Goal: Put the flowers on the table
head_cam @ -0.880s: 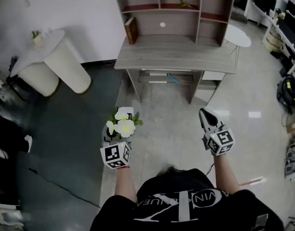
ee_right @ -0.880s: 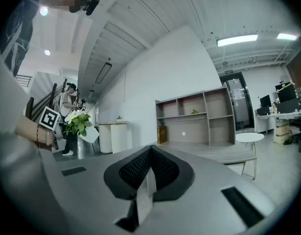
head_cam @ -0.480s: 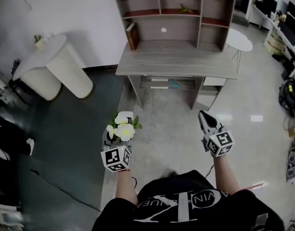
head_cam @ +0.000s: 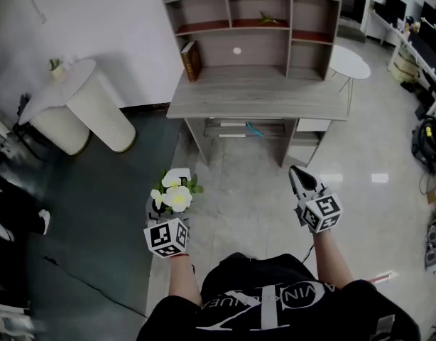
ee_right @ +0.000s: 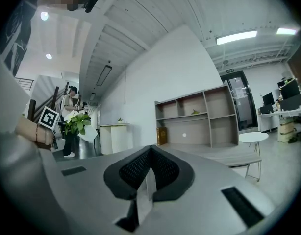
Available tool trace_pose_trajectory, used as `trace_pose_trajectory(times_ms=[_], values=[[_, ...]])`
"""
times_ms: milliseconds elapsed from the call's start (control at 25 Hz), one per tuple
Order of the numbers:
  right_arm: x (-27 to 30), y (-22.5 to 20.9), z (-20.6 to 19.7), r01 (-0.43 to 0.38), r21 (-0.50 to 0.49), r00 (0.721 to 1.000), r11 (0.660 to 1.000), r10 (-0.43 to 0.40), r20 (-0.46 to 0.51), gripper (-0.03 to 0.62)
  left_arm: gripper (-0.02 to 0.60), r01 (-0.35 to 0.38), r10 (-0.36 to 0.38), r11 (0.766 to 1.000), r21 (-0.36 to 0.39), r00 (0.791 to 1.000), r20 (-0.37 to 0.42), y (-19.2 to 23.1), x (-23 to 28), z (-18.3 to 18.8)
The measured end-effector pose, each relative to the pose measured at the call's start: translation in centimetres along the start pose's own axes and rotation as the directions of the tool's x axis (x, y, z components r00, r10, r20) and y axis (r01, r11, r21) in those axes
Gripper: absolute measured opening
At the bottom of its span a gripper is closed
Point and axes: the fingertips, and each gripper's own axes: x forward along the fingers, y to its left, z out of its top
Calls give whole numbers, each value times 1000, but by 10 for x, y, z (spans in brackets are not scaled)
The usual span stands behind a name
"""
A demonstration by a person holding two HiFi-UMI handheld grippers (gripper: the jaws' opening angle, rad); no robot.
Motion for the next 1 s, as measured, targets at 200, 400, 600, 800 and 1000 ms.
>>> trace_pose_trajectory(times_ms=[200, 400, 600, 800, 1000], values=[[-6, -7, -12, -7, 5, 1000, 1000, 7, -16, 11, 8, -19, 17, 998, -54, 1000, -20, -5, 1, -16], [-5, -27, -19, 20, 23, 999, 1000, -19, -32, 11, 8, 1, -3, 998, -58, 1000, -30, -11, 20, -19], [18, -45, -26, 36, 19, 998, 999, -35, -43, 11, 8, 25, -29, 996, -81, 999, -42, -14, 64, -36], [55, -77, -22, 89, 30, 995, 996, -87, -53, 11, 8, 64, -68, 994, -93, 997, -41, -12, 131, -37], [102, -102, -9, 118, 29, 992, 993, -117, -57, 11, 8, 105, -111, 989, -102, 993, -48, -9, 195, -36]])
